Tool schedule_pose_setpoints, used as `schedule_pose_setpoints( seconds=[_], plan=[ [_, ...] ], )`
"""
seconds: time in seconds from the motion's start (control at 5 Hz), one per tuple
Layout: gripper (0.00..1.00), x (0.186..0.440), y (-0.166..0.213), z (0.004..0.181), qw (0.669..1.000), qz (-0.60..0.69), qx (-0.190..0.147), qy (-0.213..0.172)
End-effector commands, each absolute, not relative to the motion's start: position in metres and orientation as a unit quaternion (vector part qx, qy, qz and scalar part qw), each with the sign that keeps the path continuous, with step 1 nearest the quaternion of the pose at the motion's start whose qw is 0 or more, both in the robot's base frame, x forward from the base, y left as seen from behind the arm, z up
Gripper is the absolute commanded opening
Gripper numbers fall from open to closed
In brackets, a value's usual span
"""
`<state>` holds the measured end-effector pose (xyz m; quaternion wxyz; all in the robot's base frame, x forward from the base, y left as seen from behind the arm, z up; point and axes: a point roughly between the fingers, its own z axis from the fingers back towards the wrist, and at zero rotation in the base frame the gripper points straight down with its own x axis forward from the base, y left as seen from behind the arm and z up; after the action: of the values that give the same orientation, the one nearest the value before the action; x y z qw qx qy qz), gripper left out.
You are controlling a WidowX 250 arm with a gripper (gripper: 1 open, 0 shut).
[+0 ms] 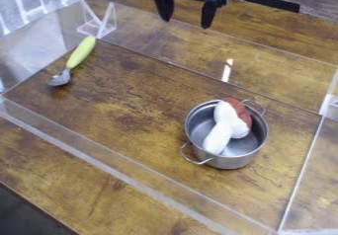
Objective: Put the mushroom in the silver pot
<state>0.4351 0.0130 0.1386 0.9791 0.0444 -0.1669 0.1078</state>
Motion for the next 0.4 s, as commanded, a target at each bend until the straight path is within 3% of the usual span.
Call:
schedule_pose_setpoints(
  seconds=[0.0, 0.2],
  plan=[
    [1.00, 0.4366, 0.0239, 0.1594, 0.972, 0.122, 0.049, -0.197],
    [1.00, 0.4366, 0.0252, 0.1580, 0.972, 0.123, 0.053, -0.193]
  ],
)
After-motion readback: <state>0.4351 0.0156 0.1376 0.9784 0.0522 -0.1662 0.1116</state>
